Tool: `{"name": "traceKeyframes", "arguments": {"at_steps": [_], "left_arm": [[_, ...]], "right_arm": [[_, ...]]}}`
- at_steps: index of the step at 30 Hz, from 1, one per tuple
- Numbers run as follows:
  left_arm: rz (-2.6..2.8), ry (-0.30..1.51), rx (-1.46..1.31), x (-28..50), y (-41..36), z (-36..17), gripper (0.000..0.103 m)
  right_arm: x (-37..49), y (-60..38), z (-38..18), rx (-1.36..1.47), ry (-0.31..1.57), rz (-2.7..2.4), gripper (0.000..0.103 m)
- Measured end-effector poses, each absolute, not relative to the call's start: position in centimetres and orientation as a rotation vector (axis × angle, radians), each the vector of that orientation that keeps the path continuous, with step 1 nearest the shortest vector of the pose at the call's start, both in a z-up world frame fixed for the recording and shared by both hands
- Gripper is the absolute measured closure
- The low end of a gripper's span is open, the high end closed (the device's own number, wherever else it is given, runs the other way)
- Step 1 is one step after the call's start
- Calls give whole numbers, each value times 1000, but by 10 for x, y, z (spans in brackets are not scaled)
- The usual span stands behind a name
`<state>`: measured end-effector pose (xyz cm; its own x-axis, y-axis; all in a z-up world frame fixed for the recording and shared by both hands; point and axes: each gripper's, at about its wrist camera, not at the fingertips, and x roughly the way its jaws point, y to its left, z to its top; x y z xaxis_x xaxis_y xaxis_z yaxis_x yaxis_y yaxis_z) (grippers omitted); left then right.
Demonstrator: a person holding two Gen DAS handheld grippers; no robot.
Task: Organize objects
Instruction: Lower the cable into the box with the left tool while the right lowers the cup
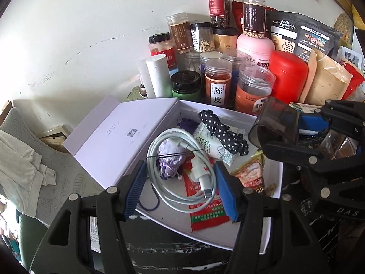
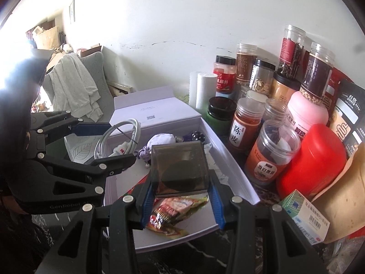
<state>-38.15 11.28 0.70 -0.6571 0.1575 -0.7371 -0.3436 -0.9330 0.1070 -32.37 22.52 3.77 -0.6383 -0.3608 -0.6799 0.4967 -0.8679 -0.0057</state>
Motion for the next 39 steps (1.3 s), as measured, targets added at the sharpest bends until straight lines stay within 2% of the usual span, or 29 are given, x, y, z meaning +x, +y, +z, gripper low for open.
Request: {"name": "traceKeyframes", "arguments": {"at_steps": [20, 39], "left_arm": [[2562, 394, -1188, -448, 120, -25, 45], [2445, 412, -1314, -445, 131, -64, 45]], "right_arm": [[-387, 209, 23, 1046, 230, -2517, 60], [-383, 213, -14, 1208, 232, -2492, 60]]}}
